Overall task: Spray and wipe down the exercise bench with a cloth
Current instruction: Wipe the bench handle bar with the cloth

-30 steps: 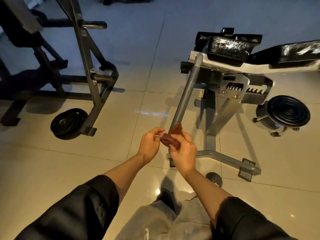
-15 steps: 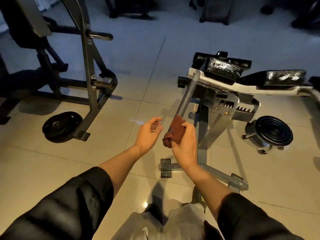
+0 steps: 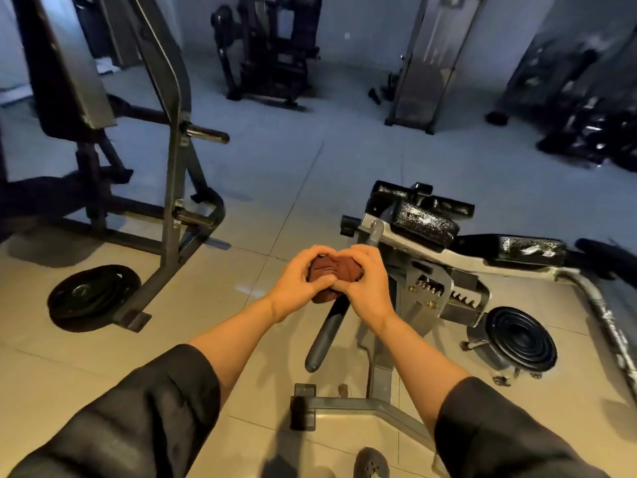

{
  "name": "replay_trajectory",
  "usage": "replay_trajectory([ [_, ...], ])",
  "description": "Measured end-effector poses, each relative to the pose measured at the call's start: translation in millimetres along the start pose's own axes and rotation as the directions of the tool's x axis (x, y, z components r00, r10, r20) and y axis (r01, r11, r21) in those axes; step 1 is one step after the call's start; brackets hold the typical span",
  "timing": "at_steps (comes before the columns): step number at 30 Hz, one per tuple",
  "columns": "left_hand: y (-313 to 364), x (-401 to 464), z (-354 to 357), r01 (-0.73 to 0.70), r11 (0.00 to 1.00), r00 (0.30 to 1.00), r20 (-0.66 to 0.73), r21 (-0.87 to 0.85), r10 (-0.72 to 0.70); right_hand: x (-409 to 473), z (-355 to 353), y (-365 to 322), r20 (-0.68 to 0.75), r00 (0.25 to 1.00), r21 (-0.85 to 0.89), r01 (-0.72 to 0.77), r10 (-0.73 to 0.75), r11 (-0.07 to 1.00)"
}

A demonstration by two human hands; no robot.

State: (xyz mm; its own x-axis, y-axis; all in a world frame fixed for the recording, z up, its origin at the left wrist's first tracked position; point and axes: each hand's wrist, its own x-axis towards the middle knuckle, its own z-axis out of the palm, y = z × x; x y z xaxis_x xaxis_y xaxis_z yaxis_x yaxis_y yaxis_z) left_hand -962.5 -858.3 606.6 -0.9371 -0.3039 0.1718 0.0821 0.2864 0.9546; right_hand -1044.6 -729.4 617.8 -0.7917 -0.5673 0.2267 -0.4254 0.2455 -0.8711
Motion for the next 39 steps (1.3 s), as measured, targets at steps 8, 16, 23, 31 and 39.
replay_trajectory([
  [8,-22,61,7,0.164,0.975,0.945,-0.308,0.147,-0.112,44,-27,51,-0.001,0.968,-0.302,-0.241,0.252,0.922],
  [16,-51,125,42,0.264,0.962,0.915,-0.333,0.070,-0.227,62,-43,85,0.360,0.883,-0.611,-0.020,0.301,0.791],
  [23,-63,146,69,0.317,0.948,0.920,-0.245,0.008,-0.305,60,-37,92,0.354,0.889,-0.676,0.030,0.289,0.737],
  [31,-68,117,59,0.305,0.952,0.947,-0.105,0.011,-0.302,48,-35,88,0.343,0.890,-0.693,0.025,0.299,0.720],
  [39,-77,65,49,0.344,0.933,0.939,-0.037,0.103,-0.342,44,-34,87,0.323,0.893,-0.692,-0.004,0.314,0.722],
])
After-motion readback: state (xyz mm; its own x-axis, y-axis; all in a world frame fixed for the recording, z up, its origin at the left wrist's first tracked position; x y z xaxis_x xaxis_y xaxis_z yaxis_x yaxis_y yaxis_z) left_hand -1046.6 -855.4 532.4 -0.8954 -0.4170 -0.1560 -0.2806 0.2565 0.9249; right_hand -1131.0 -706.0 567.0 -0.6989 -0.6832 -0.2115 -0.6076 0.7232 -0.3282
